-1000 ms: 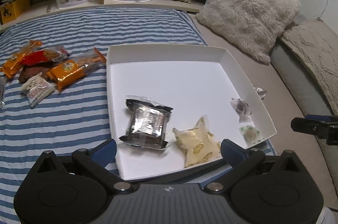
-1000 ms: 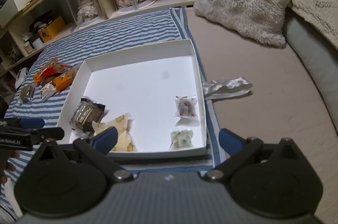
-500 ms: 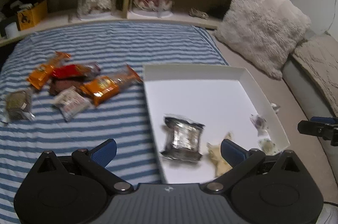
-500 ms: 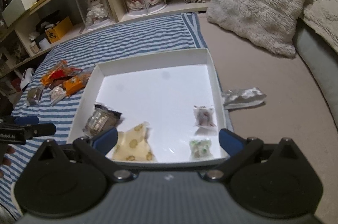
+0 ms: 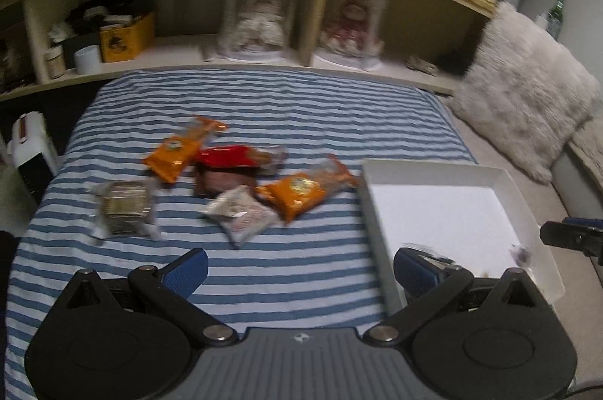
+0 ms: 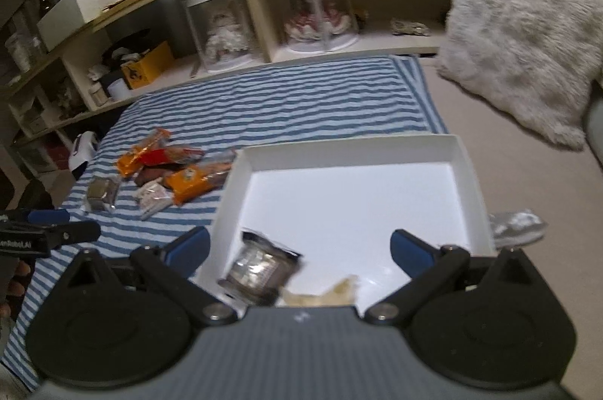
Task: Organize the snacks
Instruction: 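Withdraw both tools from the tray toward the snack pile, then grasp the clear-tray cake pack with left gripper while right gripper grasps orange long pack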
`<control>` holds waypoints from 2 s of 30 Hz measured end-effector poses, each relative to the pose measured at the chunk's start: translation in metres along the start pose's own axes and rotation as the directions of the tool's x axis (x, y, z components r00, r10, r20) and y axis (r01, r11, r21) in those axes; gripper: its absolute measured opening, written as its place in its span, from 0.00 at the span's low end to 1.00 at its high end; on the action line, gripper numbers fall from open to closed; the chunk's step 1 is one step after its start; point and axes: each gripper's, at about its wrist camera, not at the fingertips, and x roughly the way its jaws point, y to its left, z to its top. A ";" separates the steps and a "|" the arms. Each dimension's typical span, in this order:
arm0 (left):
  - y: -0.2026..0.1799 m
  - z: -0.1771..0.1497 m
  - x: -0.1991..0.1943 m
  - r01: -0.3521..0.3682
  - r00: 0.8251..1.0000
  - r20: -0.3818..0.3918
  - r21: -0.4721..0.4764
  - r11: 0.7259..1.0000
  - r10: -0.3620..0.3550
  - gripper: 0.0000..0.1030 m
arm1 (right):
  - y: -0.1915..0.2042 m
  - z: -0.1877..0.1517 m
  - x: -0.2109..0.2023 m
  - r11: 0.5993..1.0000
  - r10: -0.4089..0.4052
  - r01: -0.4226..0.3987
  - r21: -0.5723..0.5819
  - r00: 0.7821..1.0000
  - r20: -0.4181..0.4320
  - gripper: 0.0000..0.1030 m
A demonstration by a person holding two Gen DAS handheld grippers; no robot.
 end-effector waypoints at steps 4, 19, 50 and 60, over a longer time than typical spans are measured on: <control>0.028 0.004 0.000 -0.014 1.000 0.017 -0.054 0.998 0.015 1.00 | 0.024 0.009 0.018 1.000 0.025 -0.025 -0.012 1.000 0.000 0.99; 0.122 0.026 0.015 -0.162 0.982 0.070 -0.148 0.976 0.173 1.00 | 0.118 0.026 0.086 0.989 0.144 -0.144 0.018 0.989 0.022 1.00; 0.174 0.032 0.132 -0.204 0.979 -0.014 -0.068 0.977 0.203 1.00 | 0.150 0.051 0.274 0.822 -0.030 0.093 0.561 0.992 -0.121 0.76; 0.183 0.028 0.142 -0.170 0.986 -0.019 -0.122 0.978 0.169 1.00 | 0.133 0.042 0.272 0.904 0.065 0.007 0.427 0.986 -0.153 0.62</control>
